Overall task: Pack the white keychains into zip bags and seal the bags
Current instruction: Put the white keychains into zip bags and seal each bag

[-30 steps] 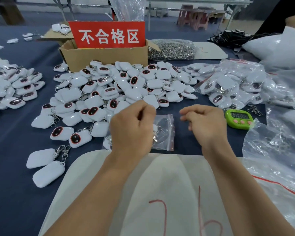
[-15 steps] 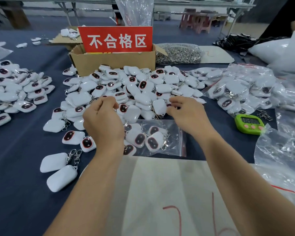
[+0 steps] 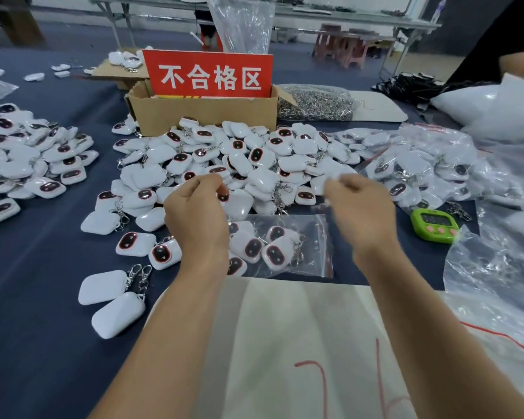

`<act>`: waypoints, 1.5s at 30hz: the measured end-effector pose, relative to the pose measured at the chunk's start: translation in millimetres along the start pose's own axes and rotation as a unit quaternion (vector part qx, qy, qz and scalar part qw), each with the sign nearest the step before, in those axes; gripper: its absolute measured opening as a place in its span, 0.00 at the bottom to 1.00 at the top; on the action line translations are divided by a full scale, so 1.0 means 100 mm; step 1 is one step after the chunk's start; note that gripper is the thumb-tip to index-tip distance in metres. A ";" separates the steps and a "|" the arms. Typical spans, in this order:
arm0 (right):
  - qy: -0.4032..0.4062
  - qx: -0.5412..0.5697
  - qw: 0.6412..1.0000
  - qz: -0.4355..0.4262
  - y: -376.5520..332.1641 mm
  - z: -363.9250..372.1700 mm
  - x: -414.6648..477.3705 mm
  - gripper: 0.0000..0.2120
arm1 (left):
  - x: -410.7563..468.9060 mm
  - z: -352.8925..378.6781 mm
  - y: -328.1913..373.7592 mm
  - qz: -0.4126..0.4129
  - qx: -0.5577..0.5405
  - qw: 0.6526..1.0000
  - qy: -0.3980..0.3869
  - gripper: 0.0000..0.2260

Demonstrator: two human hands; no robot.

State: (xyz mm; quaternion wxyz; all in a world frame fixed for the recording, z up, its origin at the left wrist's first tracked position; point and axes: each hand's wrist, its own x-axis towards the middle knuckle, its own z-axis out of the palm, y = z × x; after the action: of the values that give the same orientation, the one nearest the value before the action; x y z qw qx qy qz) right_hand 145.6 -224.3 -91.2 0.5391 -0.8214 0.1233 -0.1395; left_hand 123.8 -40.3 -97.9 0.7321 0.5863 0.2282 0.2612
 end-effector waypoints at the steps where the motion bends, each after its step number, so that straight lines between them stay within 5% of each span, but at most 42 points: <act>1: 0.010 0.145 0.986 0.081 0.07 -0.11 -0.07 0.12 | -0.01 0.01 0.00 -0.002 -0.007 1.000 -0.007 0.15; 3: -0.021 0.328 0.925 0.190 0.19 -0.23 -0.21 0.11 | -0.04 0.03 0.00 0.016 0.006 1.000 -0.017 0.14; 5: -0.049 0.375 0.898 0.226 0.27 -0.28 -0.29 0.11 | -0.10 0.05 -0.03 0.062 0.046 0.996 -0.044 0.11; 12: -0.125 0.300 0.926 0.190 0.36 -0.32 -0.24 0.10 | -0.51 0.22 -0.23 0.198 0.221 0.930 -0.218 0.05; 17: -0.171 0.253 0.942 0.138 0.31 -0.26 -0.25 0.09 | -0.56 0.31 -0.28 0.227 0.284 0.892 -0.270 0.12; 29: -0.182 0.242 0.952 0.052 0.26 -0.34 -0.31 0.09 | -0.54 0.32 -0.21 0.174 0.145 0.929 -0.294 0.10; 45: -0.228 0.258 0.939 0.012 0.20 -0.34 -0.41 0.15 | -0.59 0.35 -0.24 0.106 0.093 0.946 -0.290 0.07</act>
State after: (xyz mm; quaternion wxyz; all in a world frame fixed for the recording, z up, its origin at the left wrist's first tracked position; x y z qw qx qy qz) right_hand 94.4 -246.9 -100.0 0.7479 -0.6623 -0.0331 0.0305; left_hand 104.1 -108.7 -112.9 0.6772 0.7228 -0.0345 0.1334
